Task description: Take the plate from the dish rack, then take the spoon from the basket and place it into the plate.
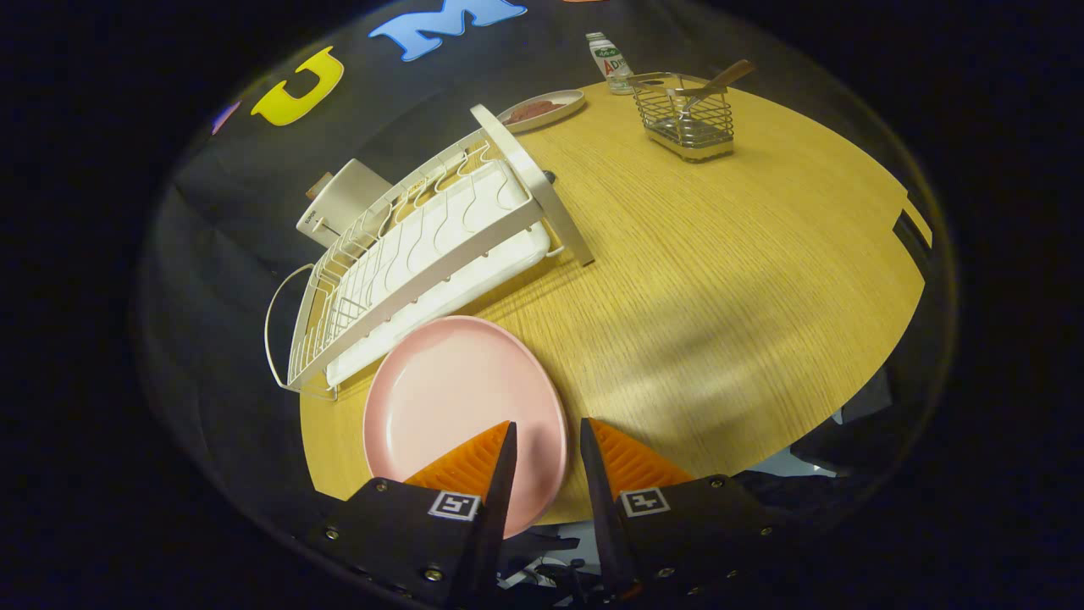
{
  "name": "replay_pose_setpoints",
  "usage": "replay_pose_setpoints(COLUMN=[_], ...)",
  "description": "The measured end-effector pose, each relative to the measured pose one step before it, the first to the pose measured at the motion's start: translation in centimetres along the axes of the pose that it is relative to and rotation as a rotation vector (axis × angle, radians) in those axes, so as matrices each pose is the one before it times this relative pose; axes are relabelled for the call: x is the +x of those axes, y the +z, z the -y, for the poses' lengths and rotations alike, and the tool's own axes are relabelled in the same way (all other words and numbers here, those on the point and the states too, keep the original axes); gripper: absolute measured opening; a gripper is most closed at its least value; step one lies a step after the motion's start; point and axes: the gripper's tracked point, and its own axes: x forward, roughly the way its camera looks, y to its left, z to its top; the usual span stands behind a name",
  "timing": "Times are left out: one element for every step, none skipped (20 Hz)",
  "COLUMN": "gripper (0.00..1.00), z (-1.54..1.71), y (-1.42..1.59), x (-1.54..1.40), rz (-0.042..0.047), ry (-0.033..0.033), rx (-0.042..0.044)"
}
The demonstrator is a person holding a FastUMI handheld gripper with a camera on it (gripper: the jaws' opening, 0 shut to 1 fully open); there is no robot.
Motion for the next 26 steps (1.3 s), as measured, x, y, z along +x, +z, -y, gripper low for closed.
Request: replay_pose_setpoints(gripper=[0.46, 0.46, 0.46, 0.46, 0.46, 0.46, 0.46, 0.46, 0.46, 0.46, 0.46, 0.46, 0.46, 0.46, 0.46, 0.46, 0.46, 0.46, 0.46, 0.46, 0.46, 0.46, 0.46, 0.46, 0.46, 0.46], z=[-0.103, -0.116, 0.064, 0.099, 0.160, 0.207, 0.332, 0.478, 0.614, 0.635, 0.756, 0.738, 0.781, 0.778, 0.671, 0.734, 0.570, 0.569, 0.592, 0.512, 0.572, 0.448, 0.359, 0.263, 0.165, 0.105], y=[0.974, 1.046, 1.371, 1.248, 1.395, 1.330, 1.483, 1.383, 1.466, 1.210, 1.279, 1.112, 1.155, 1.093, 1.001, 0.966, 0.702, 0.656, 0.776, 0.753, 0.711, 0.698, 0.491, 0.612, 0.619, 0.506], x=[-0.406, -0.350, -0.241, -0.300, -0.221, -0.146, -0.096, 0.030, 0.169, 0.296, 0.325, 0.238, 0.367, 0.356, 0.564, 0.436, 0.698, 0.544, 0.637, 0.584, 0.542, 0.556, 0.485, 0.483, 0.648, 0.536], rz=[0.03365, 0.03823, 0.04020, 0.03929, 0.03580, 0.03568, 0.03561, 0.03711, 0.03501, 0.03186, 0.02909, 0.02579, 0.01936, 0.01936, 0.01862, 0.01686, 0.01489, 0.01264, 0.01380, 0.01296, 0.01253, 0.01345, 0.01080, 0.00977, 0.00994, 0.01272], ry=[0.00902, 0.00742, 0.00075, 0.00130, 0.00141, -0.00102, -0.00354, -0.00792, -0.01096, -0.01444, -0.01624, -0.01546, -0.01544, -0.01588, -0.01406, -0.01425, -0.01192, -0.01051, -0.01124, -0.01107, -0.01363, -0.00973, -0.00972, -0.00756, -0.00379, -0.00177], rx=[0.00623, 0.00391, -0.00069, -0.00337, -0.00511, -0.00495, -0.00289, -0.00076, 0.00133, 0.00390, 0.00925, 0.01409, 0.01794, 0.01978, 0.01922, 0.01892, 0.01855, 0.01753, 0.01598, 0.01362, 0.01171, 0.01145, 0.01148, 0.01172, 0.00966, 0.00864])
